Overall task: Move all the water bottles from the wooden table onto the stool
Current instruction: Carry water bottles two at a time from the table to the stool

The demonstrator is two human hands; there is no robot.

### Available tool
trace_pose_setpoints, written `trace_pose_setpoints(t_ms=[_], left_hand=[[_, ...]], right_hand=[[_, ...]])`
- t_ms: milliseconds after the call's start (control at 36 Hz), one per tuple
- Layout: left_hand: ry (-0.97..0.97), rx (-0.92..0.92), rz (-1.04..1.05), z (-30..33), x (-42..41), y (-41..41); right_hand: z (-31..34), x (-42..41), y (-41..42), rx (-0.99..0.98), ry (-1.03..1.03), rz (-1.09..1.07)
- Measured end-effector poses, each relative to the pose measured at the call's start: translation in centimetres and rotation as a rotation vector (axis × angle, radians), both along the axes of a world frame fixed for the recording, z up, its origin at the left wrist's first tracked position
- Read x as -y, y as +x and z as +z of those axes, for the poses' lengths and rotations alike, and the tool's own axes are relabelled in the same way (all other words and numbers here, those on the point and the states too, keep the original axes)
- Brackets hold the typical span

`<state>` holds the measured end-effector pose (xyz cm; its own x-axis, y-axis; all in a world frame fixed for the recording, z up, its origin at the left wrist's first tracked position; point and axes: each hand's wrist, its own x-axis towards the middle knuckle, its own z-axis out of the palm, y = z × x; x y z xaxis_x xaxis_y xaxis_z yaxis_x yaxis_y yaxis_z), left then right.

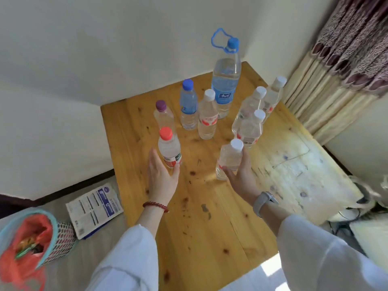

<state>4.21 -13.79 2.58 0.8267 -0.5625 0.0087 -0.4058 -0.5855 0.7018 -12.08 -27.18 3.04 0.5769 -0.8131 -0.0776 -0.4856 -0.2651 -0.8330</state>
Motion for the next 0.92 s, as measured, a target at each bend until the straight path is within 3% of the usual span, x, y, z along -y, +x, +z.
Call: trace_pose_setpoints(t_ms=[333, 556, 722, 917], left_hand=[[-0.325, -0.163, -0.073, -3.2, 4.8, 5.6], [-0.315, -0.160, -0.172, -2.3, 4.1, 4.6], [-0.325, -0.279, -0.293, -1.9, 2.0, 0.2], [-0.184, -0.376, -0.491, -1.8, 1.7, -7.2]], right_hand=[[-2.3, 2.1, 3.1, 0.101, 0.031, -0.038], [-2.3, 1.8, 2.7, 0.080, 0.155, -0.074], [-2.6, -1.3, -0.9, 0.028, 0.321, -0.065], [-2.1, -4.6, -10.1, -0.014, 0.233, -0.167]])
